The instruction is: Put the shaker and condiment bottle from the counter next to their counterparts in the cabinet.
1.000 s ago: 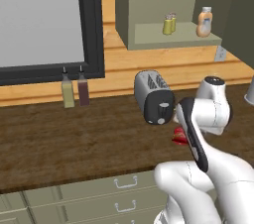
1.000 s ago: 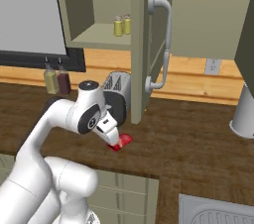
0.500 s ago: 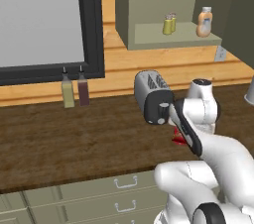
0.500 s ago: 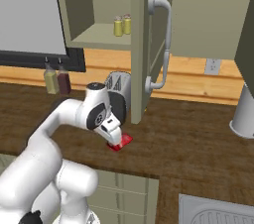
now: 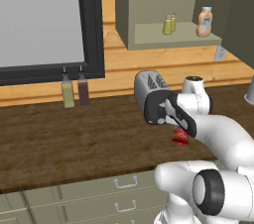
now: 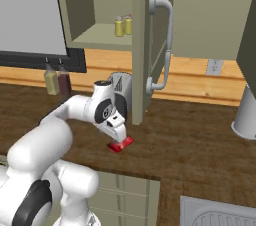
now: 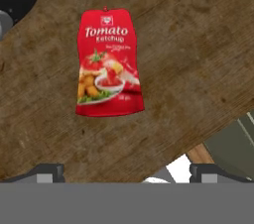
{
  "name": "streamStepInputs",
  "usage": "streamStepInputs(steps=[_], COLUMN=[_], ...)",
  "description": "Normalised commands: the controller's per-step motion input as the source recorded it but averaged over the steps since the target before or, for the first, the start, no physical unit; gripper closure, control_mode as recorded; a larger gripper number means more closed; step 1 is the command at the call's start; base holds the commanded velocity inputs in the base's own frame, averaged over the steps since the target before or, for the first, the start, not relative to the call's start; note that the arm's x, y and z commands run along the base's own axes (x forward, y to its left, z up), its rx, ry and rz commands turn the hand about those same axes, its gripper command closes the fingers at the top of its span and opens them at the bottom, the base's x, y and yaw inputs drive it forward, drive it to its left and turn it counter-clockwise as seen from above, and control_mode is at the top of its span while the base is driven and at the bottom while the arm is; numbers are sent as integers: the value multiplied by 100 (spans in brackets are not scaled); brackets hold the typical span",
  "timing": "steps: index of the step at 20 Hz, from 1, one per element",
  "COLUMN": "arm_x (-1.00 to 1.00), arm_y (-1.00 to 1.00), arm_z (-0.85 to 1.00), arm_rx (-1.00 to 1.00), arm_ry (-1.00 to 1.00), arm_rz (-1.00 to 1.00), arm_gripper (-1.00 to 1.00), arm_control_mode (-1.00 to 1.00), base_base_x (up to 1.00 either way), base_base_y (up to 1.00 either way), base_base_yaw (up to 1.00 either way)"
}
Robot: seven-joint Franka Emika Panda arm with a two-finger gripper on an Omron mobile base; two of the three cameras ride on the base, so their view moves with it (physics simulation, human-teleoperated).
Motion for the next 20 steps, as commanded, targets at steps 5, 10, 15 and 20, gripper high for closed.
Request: streamStepInputs(steps=[5,10,15,20], arm_x=[6,0,-3,0], arm_y=[-27,-18,0,0], arm_z=[-6,-17,-35,-35], arm_rx=[-1,-1,0,0], arm_ry=[14,12,3,0], arm_rz=[0,0,0,0], arm_gripper=[-100,-100,-100,-100], arm_control_mode=[-100,-100,-100,-100], base_base_x=[0,0,0,0], base_base_y=[0,0,0,0], base_base_yaw=[0,0,0,0])
